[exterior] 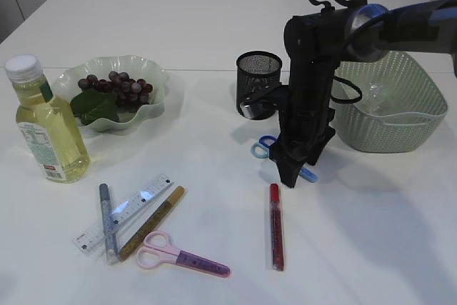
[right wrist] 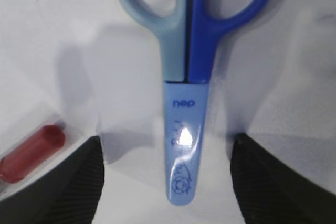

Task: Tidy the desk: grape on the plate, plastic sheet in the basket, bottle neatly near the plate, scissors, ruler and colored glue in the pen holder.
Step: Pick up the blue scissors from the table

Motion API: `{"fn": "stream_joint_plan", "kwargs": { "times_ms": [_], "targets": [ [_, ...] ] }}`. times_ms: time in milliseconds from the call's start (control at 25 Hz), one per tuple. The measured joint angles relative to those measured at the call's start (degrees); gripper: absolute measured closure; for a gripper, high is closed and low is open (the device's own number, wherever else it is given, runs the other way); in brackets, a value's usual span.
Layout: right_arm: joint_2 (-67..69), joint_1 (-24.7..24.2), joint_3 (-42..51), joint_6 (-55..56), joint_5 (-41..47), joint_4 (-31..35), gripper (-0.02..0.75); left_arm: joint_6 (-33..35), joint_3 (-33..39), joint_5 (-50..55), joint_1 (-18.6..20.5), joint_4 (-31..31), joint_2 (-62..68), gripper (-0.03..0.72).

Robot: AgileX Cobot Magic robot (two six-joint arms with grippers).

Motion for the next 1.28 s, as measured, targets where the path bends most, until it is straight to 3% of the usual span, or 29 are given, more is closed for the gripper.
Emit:
{"fn": "stream_joint_plan", "kwargs": {
  "times_ms": [280, 920, 1000, 1280],
  "targets": [
    [0.13, 0.00, 0.00, 0.54, 0.00, -2.94, 0.155, 0.00, 0.00, 0.00, 0.00, 0.00, 0.00, 0.326],
    [0.13, 0.00, 0.00, 3.04, -0.10, -2.21, 0.155, 0.00, 0.00, 0.00, 0.00, -0.09, 0.00, 0.326],
    [0.13, 0.00, 0.00, 3.04, -0.10, -2.21, 0.177, 0.00, 0.00, 0.00, 0.00, -0.09, 0.00, 0.327],
    [0.13, 0.00, 0.00, 3.17, -0.10, -2.21, 0.359, 0.00, 0.00, 0.00, 0.00, -0.09, 0.00, 0.342]
  ]
}}
